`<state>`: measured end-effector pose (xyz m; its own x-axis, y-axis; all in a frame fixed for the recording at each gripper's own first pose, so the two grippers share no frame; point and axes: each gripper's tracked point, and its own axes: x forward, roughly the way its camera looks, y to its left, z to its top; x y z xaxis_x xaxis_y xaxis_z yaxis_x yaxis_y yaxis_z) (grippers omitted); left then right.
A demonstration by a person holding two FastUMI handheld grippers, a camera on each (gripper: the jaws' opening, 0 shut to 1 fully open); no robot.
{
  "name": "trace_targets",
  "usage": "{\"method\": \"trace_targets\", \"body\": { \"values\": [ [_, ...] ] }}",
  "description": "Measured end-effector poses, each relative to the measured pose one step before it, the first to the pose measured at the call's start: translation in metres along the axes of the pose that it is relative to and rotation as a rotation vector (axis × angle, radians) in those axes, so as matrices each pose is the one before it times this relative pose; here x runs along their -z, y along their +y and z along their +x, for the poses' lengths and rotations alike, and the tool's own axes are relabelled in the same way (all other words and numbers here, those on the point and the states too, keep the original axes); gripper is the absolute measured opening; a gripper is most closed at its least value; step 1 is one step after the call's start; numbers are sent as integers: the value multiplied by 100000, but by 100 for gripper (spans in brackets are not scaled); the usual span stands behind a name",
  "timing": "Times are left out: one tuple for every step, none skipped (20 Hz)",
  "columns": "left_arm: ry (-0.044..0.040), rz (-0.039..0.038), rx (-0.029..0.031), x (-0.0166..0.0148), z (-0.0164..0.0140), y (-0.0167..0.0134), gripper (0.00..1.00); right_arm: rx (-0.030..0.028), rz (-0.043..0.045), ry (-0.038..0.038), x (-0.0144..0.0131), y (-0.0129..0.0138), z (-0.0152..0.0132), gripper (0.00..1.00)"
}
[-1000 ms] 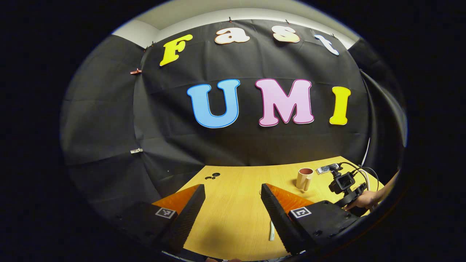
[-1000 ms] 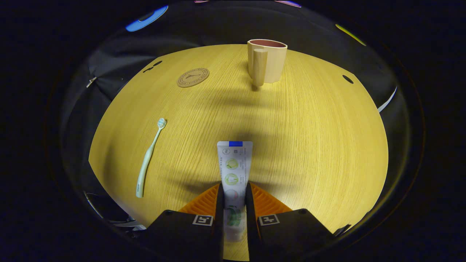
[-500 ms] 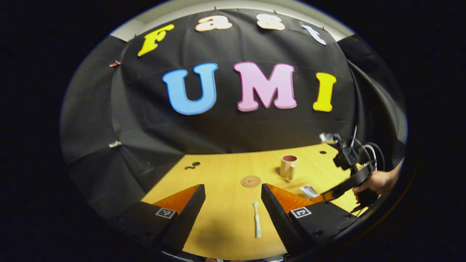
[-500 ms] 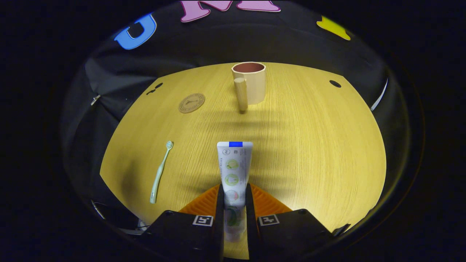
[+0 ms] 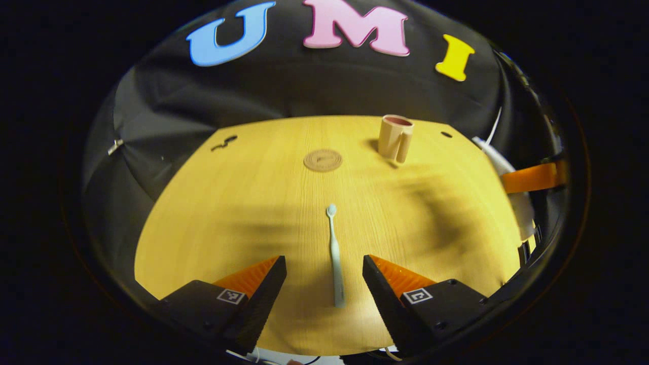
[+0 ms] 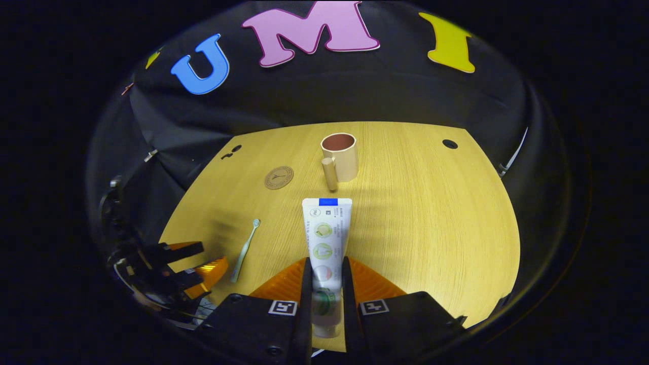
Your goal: Put the toothbrush and toothpaste on the desktop into the cup, then pick up the cup and place it on the coaster on the desktop.
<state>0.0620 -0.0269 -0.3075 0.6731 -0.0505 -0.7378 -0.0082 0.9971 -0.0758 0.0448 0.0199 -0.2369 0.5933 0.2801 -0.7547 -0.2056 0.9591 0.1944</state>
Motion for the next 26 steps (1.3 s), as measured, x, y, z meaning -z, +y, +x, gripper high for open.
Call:
{"method": "trace_targets", "body": {
  "values": [
    [4122, -1751, 399, 642, 587, -229, 97, -770, 813, -454, -158, 12, -563, 30],
    [3623, -1230, 420, 402, 696, -40, 95, -586, 1076, -458, -68, -20, -360, 30],
    [3056, -477, 624, 169, 1025, -52, 95, -777, 735, -191, -51, -32, -267, 30],
    [2631, 419, 188, 247, 906, -158, 87, -32, 528, 82, -24, -291, -182, 30],
    [2310, 1377, -223, 279, 878, -16, 88, -40, 414, 69, -53, -258, -146, 30],
    [3874, 1857, 376, 515, 716, -233, 84, -247, 501, -216, -164, -87, 9, 30],
    [1874, 2311, -869, 153, 144, -74, 81, -5, 374, -284, -175, -219, -40, 30],
    [-673, 2382, 2798, -59, 117, -383, 77, 5, 166, -244, -108, -210, 3, 30],
    [1699, 1683, -86, -238, 170, -262, 78, 6, 375, -75, -43, -123, 103, 30],
    [2065, 957, 984, -90, 294, -395, 66, -270, 546, 209, 50, -32, 168, 30],
    [519, 1026, 605, -585, -115, -98, 50, -410, 615, 401, 84, -40, 245, 30],
    [396, 845, 384, -179, 198, -196, 42, -275, 518, 402, 55, -8, 18, 30],
    [167, -240, 471, -316, -130, -35, 26, -423, 445, 278, -14, 4, 153, 30],
    [-23, -159, 658, -115, 20, -56, 16, -126, 460, 170, 17, -126, 265, 30],
    [-140, -67, 592, -12, 153, -44, 14, -57, 158, -134, 4, -77, 66, 30],
    [-816, -297, 525, -163, -30, 32, 11, 160, 158, -172, -108, -157, 174, 30],
    [-659, -351, 262, -45, 126, 25, 10, 177, 40, -362, -110, -150, 185, 30],
    [-636, -221, -134, -98, -18, -19, 7, 428, 153, -222, -79, -234, 181, 30],
    [-701, 272, -221, 30, -26, -9, 7, 205, 516, -275, -204, -174, 185, 30],
    [-608, 83, -253, -94, 10, -30, 7, 273, 792, -277, -313, -206, -41, 27],
    [-680, -500, 172, -24, -44, -133, 7, 30, 583, -238, -229, -212, -21, 30],
    [-1223, -764, -24, -218, -148, -93, 7, 234, 201, -429, -245, -161, 7, 30],
    [-1913, -280, 56, -291, -148, -45, 7, 383, -150, -492, -369, -233, 90, 30],
    [-1505, -83, -55, -307, -220, -29, 7, 376, -402, -728, -368, -127, 54, 30],
    [-1348, -229, 250, -257, -355, -142, 7, 216, -275, -854, -491, -100, 57, 30],
    [-1663, -677, -80, -405, -414, 4, 7, 38, -227, -790, -555, 28, 19, 30]
  ]
}}
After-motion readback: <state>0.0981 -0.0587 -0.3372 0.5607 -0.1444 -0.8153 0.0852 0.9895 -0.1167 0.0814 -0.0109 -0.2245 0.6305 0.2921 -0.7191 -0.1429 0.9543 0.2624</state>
